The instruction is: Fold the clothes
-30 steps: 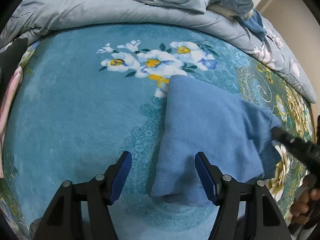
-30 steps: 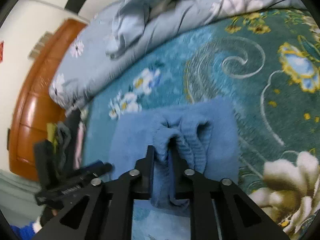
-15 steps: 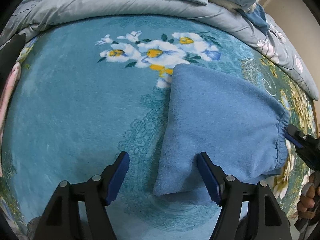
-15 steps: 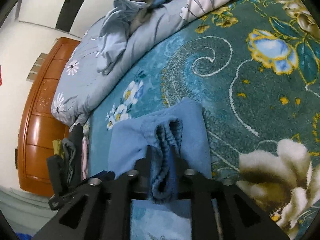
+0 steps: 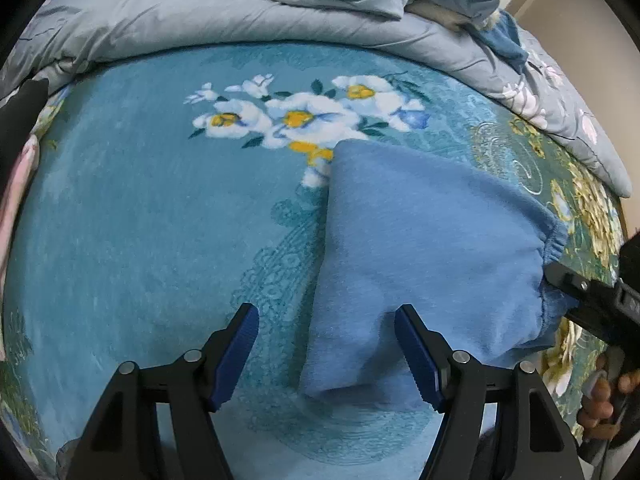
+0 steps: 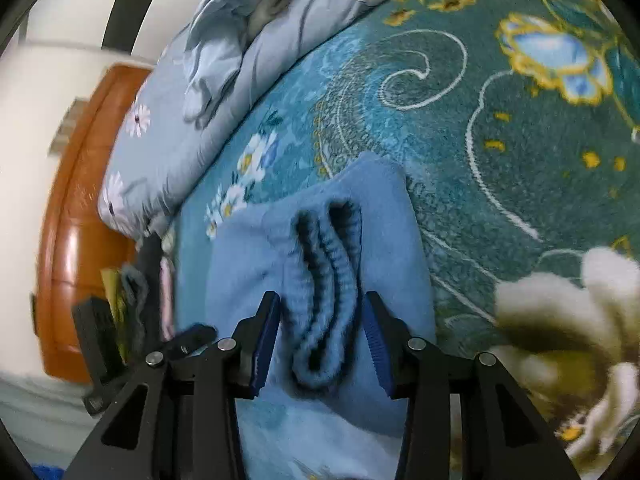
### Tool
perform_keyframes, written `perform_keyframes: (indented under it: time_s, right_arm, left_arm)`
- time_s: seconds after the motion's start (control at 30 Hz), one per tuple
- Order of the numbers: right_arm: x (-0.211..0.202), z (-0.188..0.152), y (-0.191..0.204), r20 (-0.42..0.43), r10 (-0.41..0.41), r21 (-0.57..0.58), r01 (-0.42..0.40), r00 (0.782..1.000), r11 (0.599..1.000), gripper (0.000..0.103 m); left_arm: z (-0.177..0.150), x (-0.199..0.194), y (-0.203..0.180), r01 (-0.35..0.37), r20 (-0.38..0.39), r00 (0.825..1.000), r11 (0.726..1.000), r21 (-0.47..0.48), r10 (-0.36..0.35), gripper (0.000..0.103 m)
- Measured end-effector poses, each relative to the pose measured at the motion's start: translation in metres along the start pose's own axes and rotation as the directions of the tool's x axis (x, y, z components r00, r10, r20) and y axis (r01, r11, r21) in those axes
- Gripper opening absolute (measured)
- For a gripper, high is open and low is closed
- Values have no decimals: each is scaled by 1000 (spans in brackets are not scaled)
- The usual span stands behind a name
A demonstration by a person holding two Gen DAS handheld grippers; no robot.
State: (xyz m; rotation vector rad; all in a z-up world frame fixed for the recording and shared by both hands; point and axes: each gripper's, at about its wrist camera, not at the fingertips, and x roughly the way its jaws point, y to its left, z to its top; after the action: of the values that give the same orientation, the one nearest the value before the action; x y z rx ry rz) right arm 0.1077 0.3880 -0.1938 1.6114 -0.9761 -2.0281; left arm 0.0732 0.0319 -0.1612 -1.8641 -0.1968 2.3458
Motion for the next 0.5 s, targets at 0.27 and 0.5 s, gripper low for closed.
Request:
perform_keyframes:
  time_s: [0.27,0.5]
  right_arm:
    - [2,1,9,7,-18,-18,18,1000,1000,27]
    - [-21,1,16,57,57,-34,-55,997,998,19]
  left_arm:
    - [1,2,1,7,-4,1000,1000,-6,-7,74]
    - [12,-5,5,41,17,999,999,-32,-40,74]
